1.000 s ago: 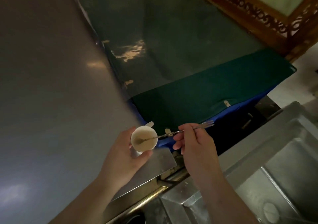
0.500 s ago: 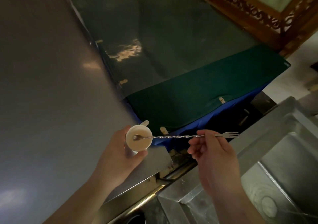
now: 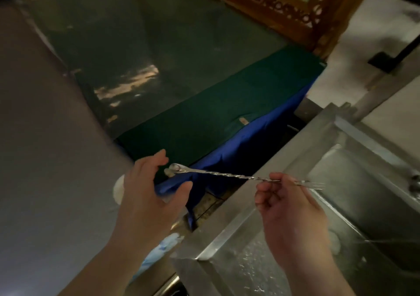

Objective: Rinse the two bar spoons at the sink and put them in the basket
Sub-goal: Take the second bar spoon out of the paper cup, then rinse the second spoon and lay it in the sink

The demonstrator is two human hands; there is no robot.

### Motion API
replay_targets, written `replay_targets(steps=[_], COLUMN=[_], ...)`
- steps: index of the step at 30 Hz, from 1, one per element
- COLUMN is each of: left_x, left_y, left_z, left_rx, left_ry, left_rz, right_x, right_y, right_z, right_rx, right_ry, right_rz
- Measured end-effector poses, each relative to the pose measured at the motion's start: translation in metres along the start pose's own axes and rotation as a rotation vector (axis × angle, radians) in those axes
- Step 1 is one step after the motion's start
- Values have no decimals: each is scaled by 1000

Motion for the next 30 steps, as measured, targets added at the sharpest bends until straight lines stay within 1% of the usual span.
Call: replay_targets(steps=[2, 6, 10, 12, 16, 23, 26, 30], left_x=[2, -4, -22, -38, -74, -126, -142, -151], left_y=[-20, -70, -138, -181, -257, -359, -391, -415], left_z=[26, 87, 156, 197, 254, 314, 329, 342], left_rx=[-15, -90, -183, -217, -280, -291, -282, -288], left_ry=[-31, -110, -200, -254, -302, -378, -382, -365], left_rz=[-40, -124, -274, -369, -529, -683, -747, -776], right_x=[2, 0, -6, -12, -25, -36, -36, -29], right_y=[19, 74, 146, 194, 271, 375, 404, 426], right_z=[-25, -80, -131, -156, -182, -199, -197, -189], right_rx=[10, 158, 237, 280, 362, 483, 515, 560], right_ry=[45, 121, 222, 271, 336, 397, 405, 398], right_rz=[13, 109, 236, 309, 431, 604, 645, 667])
Point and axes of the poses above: each hand's wrist, its own x-axis towards the middle knuckle, its own y-axis out of the back of the hand, z = x × y, the point moved 9 cm from there along x, towards the middle knuckle, and after that the axes turned 9 degrees about x, right-handed, at the moved point
